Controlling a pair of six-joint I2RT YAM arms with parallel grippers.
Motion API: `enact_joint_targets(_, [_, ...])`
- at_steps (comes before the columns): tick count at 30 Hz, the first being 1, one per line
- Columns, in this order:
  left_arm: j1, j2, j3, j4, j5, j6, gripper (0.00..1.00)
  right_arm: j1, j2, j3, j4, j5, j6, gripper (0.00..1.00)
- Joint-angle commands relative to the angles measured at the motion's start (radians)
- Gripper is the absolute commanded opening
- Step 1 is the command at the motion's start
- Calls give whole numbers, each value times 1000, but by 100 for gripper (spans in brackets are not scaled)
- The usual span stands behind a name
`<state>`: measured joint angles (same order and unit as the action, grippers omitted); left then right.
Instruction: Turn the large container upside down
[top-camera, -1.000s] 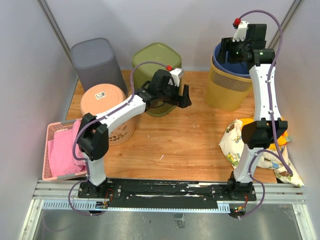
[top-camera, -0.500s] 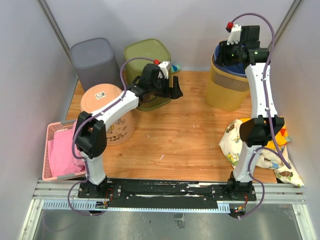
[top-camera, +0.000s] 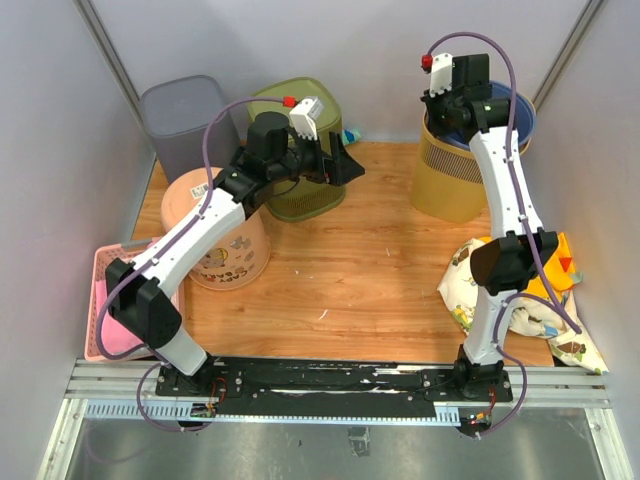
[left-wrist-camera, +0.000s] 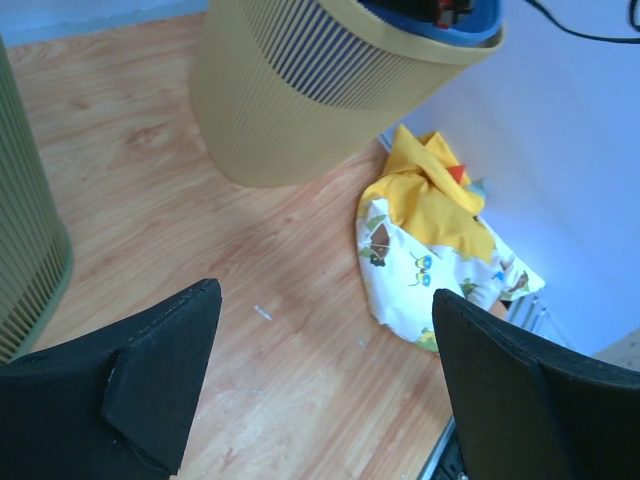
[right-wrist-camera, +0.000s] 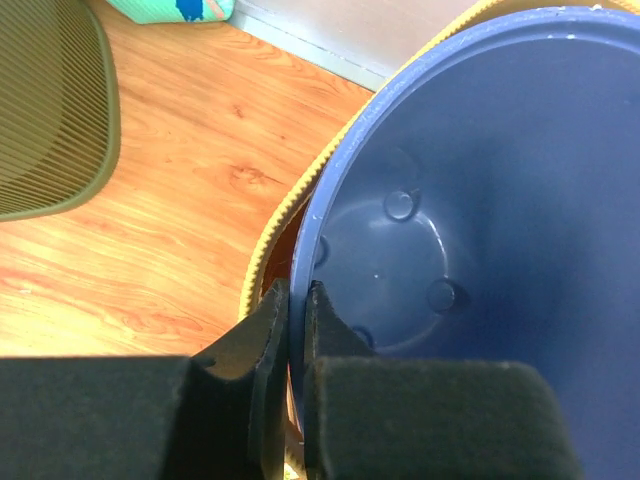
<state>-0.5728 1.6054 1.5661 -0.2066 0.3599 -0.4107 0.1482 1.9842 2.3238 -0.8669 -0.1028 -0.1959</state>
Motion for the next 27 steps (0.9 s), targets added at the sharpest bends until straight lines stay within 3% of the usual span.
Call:
enact_joint_targets(1, [-2, -37, -31, 23, 55, -39, 91, 28, -80, 36, 12, 67, -36, 0])
enact_joint_targets(13, [-2, -83, -88, 60, 67, -75, 91, 48, -336, 63, 180, 142, -40, 0])
enact_joint_targets(27, [-2, -245, -65, 23, 45, -100, 91, 49, -769, -146, 290, -19, 189, 0])
